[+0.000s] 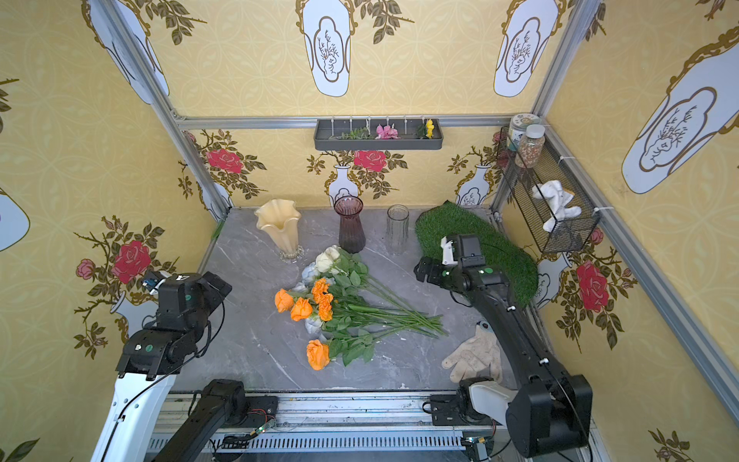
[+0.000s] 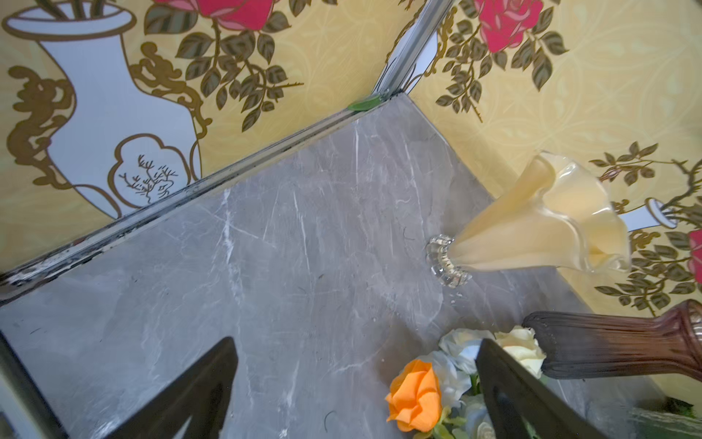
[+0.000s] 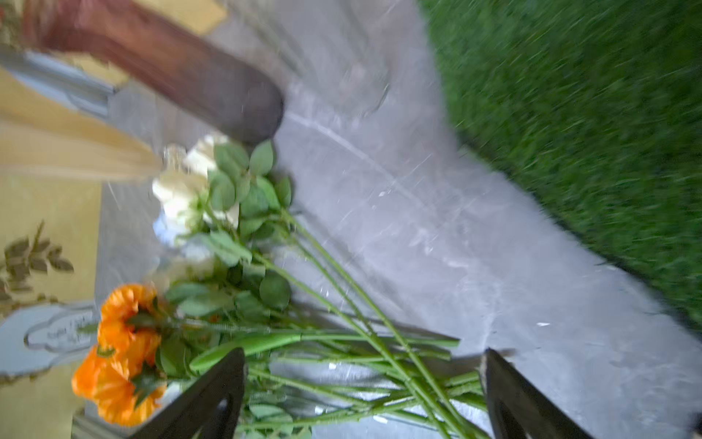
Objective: Arrange the flowers in different vases according to their colors
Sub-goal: Pick up the flower at the center of the board.
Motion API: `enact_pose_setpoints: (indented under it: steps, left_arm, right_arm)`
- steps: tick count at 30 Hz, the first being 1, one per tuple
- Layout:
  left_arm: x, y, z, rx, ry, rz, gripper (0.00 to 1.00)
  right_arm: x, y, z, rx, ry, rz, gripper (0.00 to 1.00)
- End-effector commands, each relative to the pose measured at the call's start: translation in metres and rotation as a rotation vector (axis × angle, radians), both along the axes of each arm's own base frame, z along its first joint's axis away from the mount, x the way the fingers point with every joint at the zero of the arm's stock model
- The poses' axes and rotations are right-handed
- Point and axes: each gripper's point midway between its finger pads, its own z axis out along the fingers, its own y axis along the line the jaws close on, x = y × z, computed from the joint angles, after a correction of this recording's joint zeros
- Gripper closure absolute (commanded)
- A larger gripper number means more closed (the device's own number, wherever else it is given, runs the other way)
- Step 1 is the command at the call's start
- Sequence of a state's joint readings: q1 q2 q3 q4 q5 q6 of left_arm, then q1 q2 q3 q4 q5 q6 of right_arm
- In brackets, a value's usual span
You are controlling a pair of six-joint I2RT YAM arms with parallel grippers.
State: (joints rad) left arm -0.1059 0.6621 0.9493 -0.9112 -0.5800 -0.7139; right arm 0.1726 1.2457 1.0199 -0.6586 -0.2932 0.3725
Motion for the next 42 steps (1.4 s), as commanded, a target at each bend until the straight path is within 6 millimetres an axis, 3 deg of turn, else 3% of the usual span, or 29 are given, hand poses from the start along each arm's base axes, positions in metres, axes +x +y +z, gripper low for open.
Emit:
enact_pose_setpoints:
  steps: [1, 6, 8, 11, 17, 23, 27, 42]
  left_arm:
    - [-0.008, -0.006, -0.003, -0.032, 0.038, -0.029, 0.00]
    - [-0.009, -0.004, -0.003, 0.017, 0.124, -0.044, 0.00]
    - [-0.006, -0.012, -0.008, -0.021, 0.124, -0.079, 0.00]
    - [0.004, -0.030, -0.012, -0.072, 0.100, -0.170, 0.00]
    - [0.024, -0.063, -0.024, -0.130, 0.095, -0.363, 0.00]
    - [0.029, -0.076, -0.028, -0.167, 0.102, -0.425, 0.00]
    - [0.029, -0.078, -0.027, -0.174, 0.095, -0.437, 0.00]
    - [0.029, -0.077, -0.027, -0.169, 0.089, -0.429, 0.00]
  right_arm:
    - [-0.014, 0.023, -0.024, -0.040, 0.119, 0.122, 0.17]
    - [-0.002, 0.052, -0.051, -0.143, 0.133, 0.220, 0.32]
    - [0.002, 0.060, -0.064, -0.151, 0.143, 0.249, 0.44]
    - [0.009, 0.068, -0.080, -0.145, 0.187, 0.270, 0.51]
    - [0.021, 0.082, -0.102, -0.202, 0.183, 0.327, 0.51]
    - [0.038, 0.089, -0.114, -0.236, 0.182, 0.351, 0.58]
    - [0.046, 0.093, -0.119, -0.260, 0.186, 0.373, 0.63]
    - [0.047, 0.095, -0.143, -0.366, 0.205, 0.447, 0.62]
